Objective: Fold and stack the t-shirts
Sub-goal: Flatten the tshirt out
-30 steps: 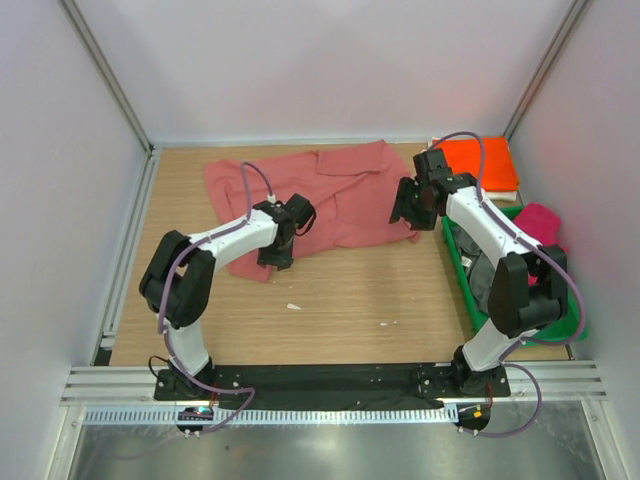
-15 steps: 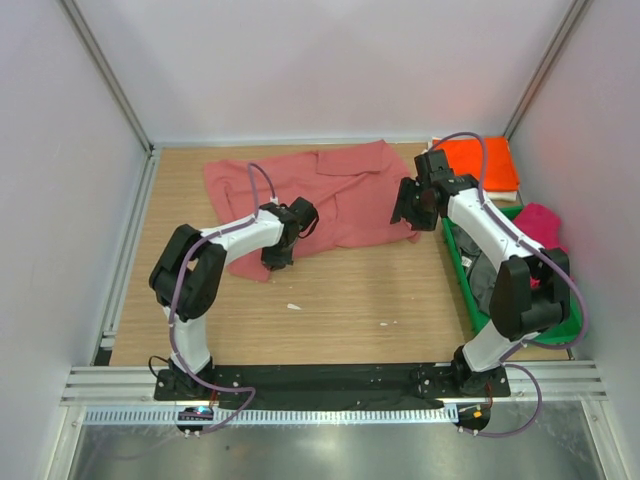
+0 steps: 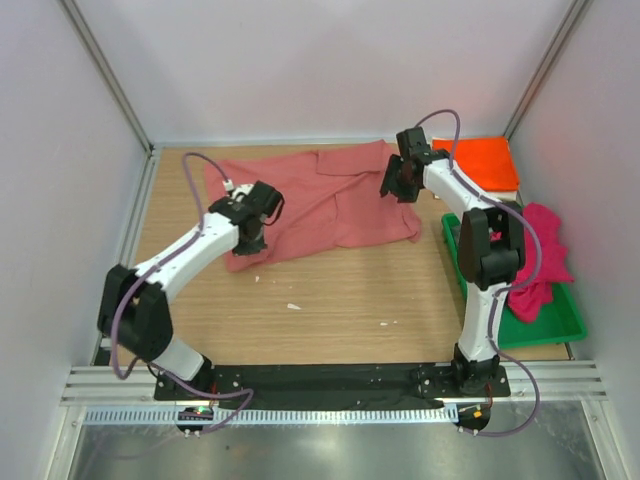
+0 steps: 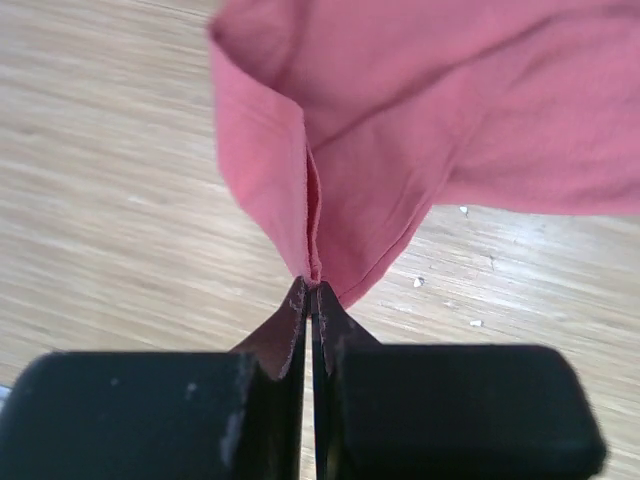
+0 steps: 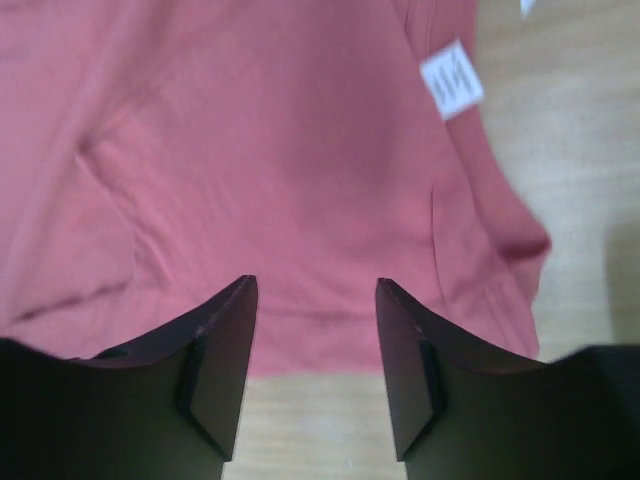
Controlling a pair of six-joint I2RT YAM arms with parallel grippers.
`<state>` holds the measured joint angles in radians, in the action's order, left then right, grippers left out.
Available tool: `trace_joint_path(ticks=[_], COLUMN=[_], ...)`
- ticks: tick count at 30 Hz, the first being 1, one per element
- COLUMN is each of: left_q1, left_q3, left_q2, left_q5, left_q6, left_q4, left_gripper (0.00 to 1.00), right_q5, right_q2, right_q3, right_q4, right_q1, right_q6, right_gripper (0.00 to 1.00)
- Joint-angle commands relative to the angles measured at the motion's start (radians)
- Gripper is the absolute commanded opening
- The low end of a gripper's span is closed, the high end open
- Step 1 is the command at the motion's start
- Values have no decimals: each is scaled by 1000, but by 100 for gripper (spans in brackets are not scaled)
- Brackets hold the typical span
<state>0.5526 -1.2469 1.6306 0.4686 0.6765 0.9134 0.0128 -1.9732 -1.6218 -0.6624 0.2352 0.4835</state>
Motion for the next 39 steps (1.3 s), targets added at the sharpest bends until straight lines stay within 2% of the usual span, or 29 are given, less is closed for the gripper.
trace_joint_path(ticks=[1, 3, 4, 10, 30, 37, 39], left_q1=[-46, -51, -51, -52, -109, -121, -123], left_q3=[50, 86, 90, 110, 113, 113, 113], left_q2=[-177, -219, -232, -270, -258, -261, -262], left_q5=[13, -28, -68, -136, -216, -223, -223], left_q6=[81, 83, 84, 64, -15, -29, -32], left_q4=[48, 13, 2, -42, -42, -39, -38], left_gripper=[0, 0, 0, 0, 0, 0, 0], right_q5=[90, 134, 151, 190, 188, 203, 210], right_q2=[-62, -117, -134, -271, -457, -492, -495], right_q3=[-139, -168, -196, -335, -503, -521, -524], right_q4=[62, 99, 133, 188, 213, 207, 198], right_q1=[-7, -7, -7, -8, -8, -5, -5], right_q6=[-9, -69, -95, -223, -256, -264, -266], right_gripper=[53, 42, 40, 44, 38, 34, 26])
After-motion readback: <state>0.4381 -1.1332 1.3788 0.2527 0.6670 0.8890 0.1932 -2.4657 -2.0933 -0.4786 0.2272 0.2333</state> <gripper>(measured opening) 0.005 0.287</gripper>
